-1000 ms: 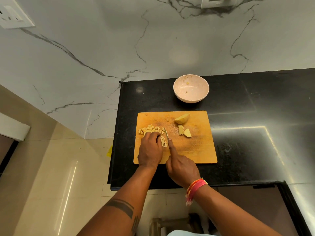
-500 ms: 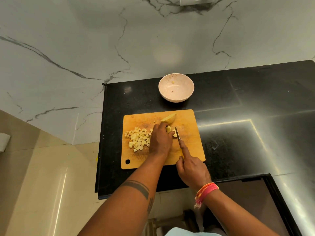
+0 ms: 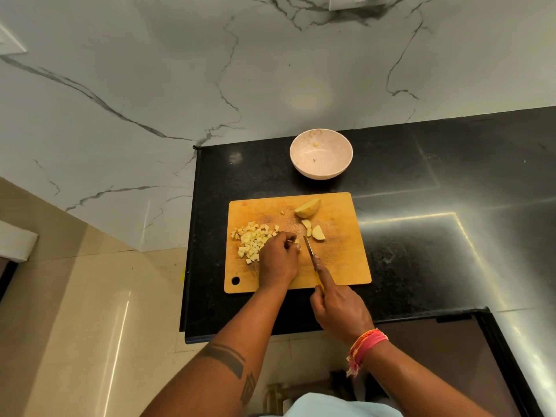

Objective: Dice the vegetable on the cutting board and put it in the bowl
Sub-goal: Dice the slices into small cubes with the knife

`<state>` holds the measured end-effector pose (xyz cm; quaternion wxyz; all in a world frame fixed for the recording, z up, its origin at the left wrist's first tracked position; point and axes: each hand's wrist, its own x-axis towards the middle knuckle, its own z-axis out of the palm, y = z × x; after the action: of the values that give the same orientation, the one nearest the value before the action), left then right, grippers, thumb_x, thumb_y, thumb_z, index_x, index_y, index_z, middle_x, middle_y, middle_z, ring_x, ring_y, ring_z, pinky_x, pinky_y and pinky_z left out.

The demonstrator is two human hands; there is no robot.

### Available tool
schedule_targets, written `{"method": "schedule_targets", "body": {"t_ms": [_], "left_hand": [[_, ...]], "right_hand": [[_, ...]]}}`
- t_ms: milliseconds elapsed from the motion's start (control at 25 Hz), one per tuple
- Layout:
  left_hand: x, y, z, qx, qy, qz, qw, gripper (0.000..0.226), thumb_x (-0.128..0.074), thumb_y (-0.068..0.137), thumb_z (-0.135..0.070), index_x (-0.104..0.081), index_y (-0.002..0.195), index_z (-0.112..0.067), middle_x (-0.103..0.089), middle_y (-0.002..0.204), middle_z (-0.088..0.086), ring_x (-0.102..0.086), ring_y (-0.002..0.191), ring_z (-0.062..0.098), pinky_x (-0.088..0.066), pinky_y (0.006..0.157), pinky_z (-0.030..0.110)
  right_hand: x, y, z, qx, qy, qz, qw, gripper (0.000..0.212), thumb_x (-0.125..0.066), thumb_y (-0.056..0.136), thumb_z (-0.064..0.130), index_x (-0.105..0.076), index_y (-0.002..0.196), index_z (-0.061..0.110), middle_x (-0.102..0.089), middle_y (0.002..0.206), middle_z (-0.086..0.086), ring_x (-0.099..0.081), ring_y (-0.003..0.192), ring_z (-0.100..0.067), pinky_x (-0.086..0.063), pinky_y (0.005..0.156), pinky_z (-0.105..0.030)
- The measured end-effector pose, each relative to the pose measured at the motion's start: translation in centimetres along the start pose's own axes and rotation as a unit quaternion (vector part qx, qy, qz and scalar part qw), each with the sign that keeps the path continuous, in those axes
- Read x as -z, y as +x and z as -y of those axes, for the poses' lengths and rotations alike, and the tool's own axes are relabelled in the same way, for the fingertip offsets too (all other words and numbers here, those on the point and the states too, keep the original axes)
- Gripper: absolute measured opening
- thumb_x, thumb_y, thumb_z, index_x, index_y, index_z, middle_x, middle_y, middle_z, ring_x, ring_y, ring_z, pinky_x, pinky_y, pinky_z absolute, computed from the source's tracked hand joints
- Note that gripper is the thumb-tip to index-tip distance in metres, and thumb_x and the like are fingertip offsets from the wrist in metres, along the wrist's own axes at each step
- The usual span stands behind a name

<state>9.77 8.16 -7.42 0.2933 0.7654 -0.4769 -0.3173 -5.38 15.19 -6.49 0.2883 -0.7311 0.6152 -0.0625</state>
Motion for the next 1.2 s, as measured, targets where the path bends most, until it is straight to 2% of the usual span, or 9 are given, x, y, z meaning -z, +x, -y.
{"method": "schedule_targets", "body": {"t_ms": [80,240,440,680,840,1000,1200], "left_hand": [[0.4,-0.4,0.2,-0.032,0.059,0.004,0.998,0.027,-0.066,0.097,-0.023,-0.069,0.123,-0.021,-0.063,0.117,-0.002,-0.061,0.104,0.014,-0.047,0.089,0.021],[0.7,-0.9,0.4,-0.058,0.105,0.021,0.993,0.034,-0.059,0.101,-0.022,-0.064,0.134,-0.018,-0.055,0.123,0.000,-0.056,0.110,0.015,-0.040,0.087,0.018],[0.6,-1.1,0.1,-0.056,0.124,0.014,0.991,0.033,-0.056,0.102,-0.020,-0.063,0.134,-0.018,-0.053,0.122,0.000,-0.056,0.107,0.016,-0.047,0.087,0.024],[0.6,-1.1,0.1,-0.038,0.131,-0.001,0.991,0.025,-0.057,0.100,-0.018,-0.069,0.122,-0.016,-0.059,0.116,0.002,-0.060,0.102,0.019,-0.055,0.087,0.035],[0.6,-1.1,-0.1,-0.033,0.132,-0.003,0.991,0.022,-0.058,0.100,-0.015,-0.070,0.118,-0.015,-0.059,0.114,0.003,-0.060,0.099,0.020,-0.054,0.081,0.032],[0.5,-1.2,-0.4,-0.027,0.132,-0.008,0.991,0.022,-0.060,0.099,-0.018,-0.070,0.119,-0.017,-0.060,0.116,0.003,-0.061,0.103,0.022,-0.055,0.083,0.036],[0.2,-1.2,-0.2,-0.016,0.121,-0.016,0.992,0.027,-0.060,0.099,-0.020,-0.068,0.125,-0.019,-0.059,0.124,0.003,-0.060,0.108,0.020,-0.055,0.088,0.034]], "right_hand": [[-0.4,-0.3,0.3,0.001,-0.002,0.009,1.000,0.072,-0.039,0.102,0.035,0.003,0.161,0.038,-0.050,0.062,0.008,-0.050,0.052,-0.012,-0.033,0.049,-0.032],[-0.8,-0.3,0.7,0.012,0.002,0.018,1.000,0.073,-0.038,0.101,0.034,0.004,0.161,0.038,-0.054,0.064,0.006,-0.052,0.053,-0.013,-0.040,0.050,-0.034],[-0.7,0.1,1.1,0.019,-0.008,0.023,1.000,0.072,-0.037,0.101,0.034,0.003,0.161,0.036,-0.057,0.066,0.004,-0.054,0.053,-0.014,-0.045,0.052,-0.037],[-0.2,1.2,1.7,0.024,-0.049,0.045,0.997,0.073,-0.036,0.101,0.033,0.005,0.161,0.034,-0.058,0.068,-0.001,-0.054,0.055,-0.021,-0.042,0.052,-0.037],[-0.4,1.7,2.1,0.019,-0.085,0.049,0.995,0.075,-0.037,0.100,0.032,0.007,0.161,0.032,-0.057,0.069,-0.004,-0.053,0.056,-0.025,-0.038,0.051,-0.036],[-0.5,0.0,1.1,0.033,-0.104,0.066,0.992,0.079,-0.037,0.099,0.032,0.012,0.160,0.028,-0.056,0.069,-0.001,-0.053,0.054,-0.023,-0.041,0.052,-0.035],[-0.7,-2.5,-0.2,0.032,-0.079,0.062,0.994,0.077,-0.034,0.100,0.036,0.016,0.159,0.032,-0.056,0.067,0.006,-0.051,0.052,-0.014,-0.041,0.051,-0.033]]}}
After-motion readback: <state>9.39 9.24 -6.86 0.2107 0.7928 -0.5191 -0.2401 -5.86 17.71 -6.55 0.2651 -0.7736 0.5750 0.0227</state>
